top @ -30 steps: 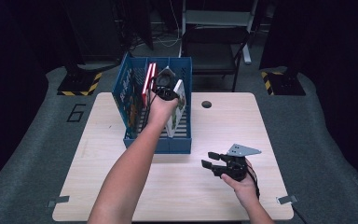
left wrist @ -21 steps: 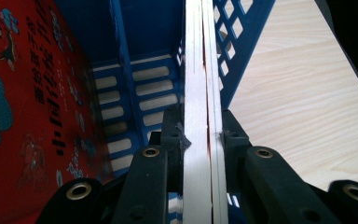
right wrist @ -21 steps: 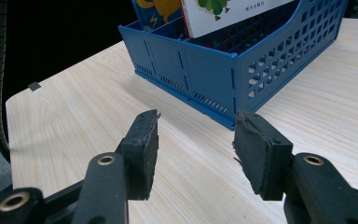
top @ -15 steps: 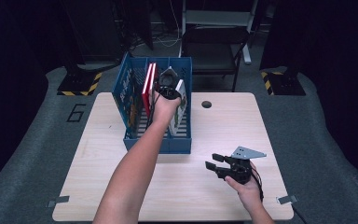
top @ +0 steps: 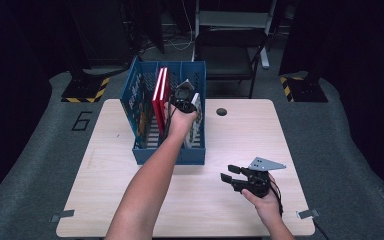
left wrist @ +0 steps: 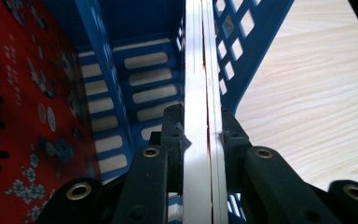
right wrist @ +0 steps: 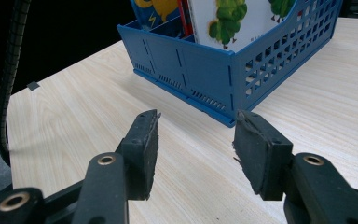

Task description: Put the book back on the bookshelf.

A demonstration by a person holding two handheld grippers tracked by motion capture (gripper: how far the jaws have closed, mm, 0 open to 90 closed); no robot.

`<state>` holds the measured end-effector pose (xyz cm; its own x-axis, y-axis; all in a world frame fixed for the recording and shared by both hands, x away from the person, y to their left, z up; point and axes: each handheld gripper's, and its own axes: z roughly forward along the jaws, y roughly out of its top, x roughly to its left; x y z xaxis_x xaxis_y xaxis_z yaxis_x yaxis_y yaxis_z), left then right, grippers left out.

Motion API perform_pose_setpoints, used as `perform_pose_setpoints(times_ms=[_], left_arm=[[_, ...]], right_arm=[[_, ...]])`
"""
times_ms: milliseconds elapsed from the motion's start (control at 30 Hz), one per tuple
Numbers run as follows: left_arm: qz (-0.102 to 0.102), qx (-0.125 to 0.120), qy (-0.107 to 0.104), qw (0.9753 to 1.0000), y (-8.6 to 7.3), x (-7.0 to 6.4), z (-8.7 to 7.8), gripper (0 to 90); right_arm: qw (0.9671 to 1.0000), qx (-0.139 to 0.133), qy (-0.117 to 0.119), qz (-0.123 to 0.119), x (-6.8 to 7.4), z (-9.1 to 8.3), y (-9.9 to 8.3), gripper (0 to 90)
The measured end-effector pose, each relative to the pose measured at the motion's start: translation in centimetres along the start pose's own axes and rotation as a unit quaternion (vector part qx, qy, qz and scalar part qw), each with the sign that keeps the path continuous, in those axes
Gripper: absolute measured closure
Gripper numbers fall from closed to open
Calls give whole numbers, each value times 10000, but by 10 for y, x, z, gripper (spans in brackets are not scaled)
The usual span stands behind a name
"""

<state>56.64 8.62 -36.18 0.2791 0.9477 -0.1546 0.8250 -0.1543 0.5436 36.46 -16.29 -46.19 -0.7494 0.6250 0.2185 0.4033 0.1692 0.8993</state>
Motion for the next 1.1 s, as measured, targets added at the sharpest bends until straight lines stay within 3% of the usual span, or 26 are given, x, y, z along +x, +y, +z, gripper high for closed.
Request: perform_pose_setpoints(times_ms=[1100], left_arm=[[153,272,21,9995,-28,2,31,766]], right_arm=[[10000,57,-13,-33,1,2,-1,497]])
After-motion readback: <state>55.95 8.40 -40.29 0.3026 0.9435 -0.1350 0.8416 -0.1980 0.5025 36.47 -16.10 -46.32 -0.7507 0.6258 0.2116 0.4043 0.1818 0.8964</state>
